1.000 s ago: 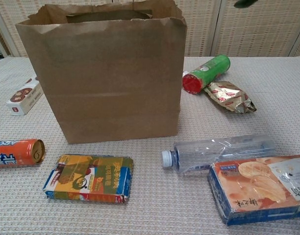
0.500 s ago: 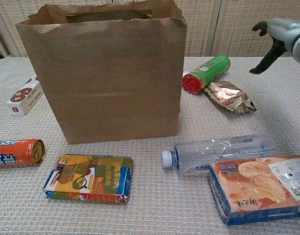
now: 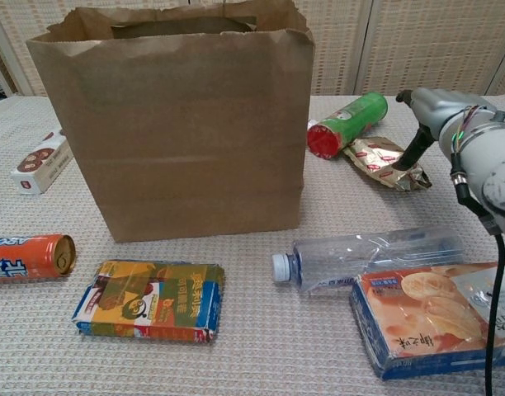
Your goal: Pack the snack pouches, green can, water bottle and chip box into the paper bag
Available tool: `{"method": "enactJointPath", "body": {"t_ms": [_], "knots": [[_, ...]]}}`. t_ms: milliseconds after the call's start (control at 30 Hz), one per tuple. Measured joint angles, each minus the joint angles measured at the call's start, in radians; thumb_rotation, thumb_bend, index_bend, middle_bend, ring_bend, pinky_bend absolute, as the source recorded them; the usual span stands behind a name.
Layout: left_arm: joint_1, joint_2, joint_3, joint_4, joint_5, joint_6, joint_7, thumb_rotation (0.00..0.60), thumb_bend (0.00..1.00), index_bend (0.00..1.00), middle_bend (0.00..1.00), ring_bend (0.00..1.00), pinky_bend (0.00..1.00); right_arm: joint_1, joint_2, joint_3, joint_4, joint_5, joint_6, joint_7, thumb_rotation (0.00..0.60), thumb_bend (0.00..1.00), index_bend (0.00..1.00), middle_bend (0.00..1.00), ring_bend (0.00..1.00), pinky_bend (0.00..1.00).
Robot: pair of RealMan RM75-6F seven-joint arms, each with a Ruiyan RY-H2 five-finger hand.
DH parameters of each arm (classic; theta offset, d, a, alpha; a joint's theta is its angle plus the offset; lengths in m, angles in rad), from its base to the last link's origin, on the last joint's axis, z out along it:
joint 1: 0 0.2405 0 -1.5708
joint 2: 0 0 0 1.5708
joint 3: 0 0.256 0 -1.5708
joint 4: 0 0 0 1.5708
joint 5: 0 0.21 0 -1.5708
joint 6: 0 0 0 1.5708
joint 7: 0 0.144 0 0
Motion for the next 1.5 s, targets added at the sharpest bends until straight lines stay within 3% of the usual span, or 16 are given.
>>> {"method": "enactJointPath", "body": {"t_ms": [533, 1367, 1433, 1500], "knots": [[0.000, -0.005, -0.004, -0.002, -0.007, 0.001, 0.011, 0.600, 0.39, 0.03, 0.00, 0.00, 0.00, 0.055, -0.096, 0.097, 0.186, 0.053, -0.109, -0.032, 0.600, 0.11, 0.00, 0.04, 0.00, 0.00], [-0.001, -0.003, -0.004, 0.001, -0.002, 0.002, -0.004, 0.600, 0.39, 0.03, 0.00, 0.00, 0.00, 0.094, -0.249, 0.158, 0.493, 0.084, -0.222, -0.088, 0.600, 0.11, 0.00, 0.04, 0.00, 0.00], [-0.001, -0.002, -0.003, 0.001, -0.002, 0.002, -0.005, 0.600, 0.39, 0.03, 0.00, 0.00, 0.00, 0.095, -0.258, 0.161, 0.514, 0.085, -0.230, -0.095, 0.600, 0.12, 0.00, 0.05, 0.00, 0.05], [-0.001, -0.002, -0.003, 0.002, -0.002, 0.002, -0.007, 0.600, 0.39, 0.03, 0.00, 0.00, 0.00, 0.096, -0.265, 0.162, 0.532, 0.080, -0.236, -0.096, 0.600, 0.17, 0.09, 0.10, 0.07, 0.19]]}}
